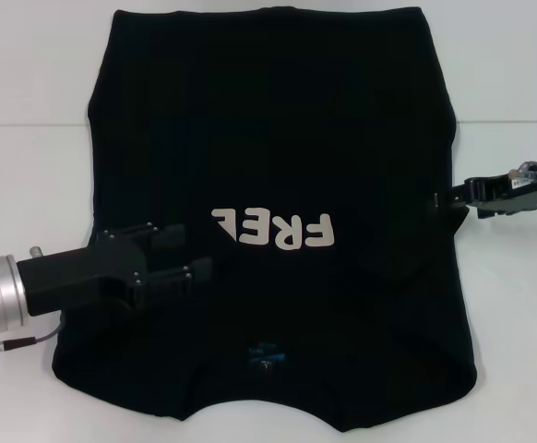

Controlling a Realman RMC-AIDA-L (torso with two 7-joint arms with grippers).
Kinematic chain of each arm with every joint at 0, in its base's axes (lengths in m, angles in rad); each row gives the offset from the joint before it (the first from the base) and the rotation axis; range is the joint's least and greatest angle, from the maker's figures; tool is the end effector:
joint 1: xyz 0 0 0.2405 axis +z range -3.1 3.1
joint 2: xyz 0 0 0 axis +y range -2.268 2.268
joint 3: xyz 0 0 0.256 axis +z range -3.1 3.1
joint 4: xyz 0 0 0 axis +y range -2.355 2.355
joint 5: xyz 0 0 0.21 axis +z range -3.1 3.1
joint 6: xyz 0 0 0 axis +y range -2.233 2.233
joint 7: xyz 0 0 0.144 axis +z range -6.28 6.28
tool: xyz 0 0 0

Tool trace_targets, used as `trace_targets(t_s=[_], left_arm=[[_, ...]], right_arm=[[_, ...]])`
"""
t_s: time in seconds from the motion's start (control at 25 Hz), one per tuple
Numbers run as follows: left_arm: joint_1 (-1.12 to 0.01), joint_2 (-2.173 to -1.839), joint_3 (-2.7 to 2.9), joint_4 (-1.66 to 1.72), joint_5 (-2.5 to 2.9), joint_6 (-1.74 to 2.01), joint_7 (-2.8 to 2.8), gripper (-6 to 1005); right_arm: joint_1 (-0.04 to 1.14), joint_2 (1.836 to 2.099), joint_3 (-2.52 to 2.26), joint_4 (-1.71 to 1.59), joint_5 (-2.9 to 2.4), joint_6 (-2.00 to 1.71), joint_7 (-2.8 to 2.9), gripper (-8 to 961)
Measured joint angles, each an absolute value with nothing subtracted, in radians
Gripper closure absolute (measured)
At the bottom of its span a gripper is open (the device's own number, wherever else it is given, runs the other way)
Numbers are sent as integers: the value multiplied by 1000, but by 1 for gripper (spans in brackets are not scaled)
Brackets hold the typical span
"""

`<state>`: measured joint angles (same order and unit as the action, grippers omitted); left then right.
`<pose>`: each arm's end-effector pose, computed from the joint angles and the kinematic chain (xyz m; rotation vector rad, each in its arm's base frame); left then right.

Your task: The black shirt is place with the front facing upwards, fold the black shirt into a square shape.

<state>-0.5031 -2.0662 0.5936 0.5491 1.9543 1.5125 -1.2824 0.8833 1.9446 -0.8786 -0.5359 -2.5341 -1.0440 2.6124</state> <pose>-0.2833 0.3256 0.0010 -2.5801 -0.6754 -0.7813 0.2526 0.4474 0.0218 -2.0869 1.5413 0.0225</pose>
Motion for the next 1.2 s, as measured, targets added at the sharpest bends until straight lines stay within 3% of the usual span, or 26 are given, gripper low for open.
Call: trace_targets(t_s=[0.48, 0.68, 0.92, 1.2], left_arm=[[-510, -2066, 594, 540, 1954, 1492, -1279, 265], [-511, -2067, 594, 540, 1954, 1486, -1279, 265], [-511, -2067, 594, 540, 1954, 1486, -1279, 264], [-511, -2066, 594, 540, 1954, 1486, -1280, 264]], right_arm=[[887, 1972, -886, -491, -2534, -948, 2583, 31], [888, 1979, -926, -497, -2534, -940, 2583, 183], [889, 1980, -931, -502, -2534, -943, 2586, 438], [890, 1977, -924, -502, -2527, -946, 2588, 612]])
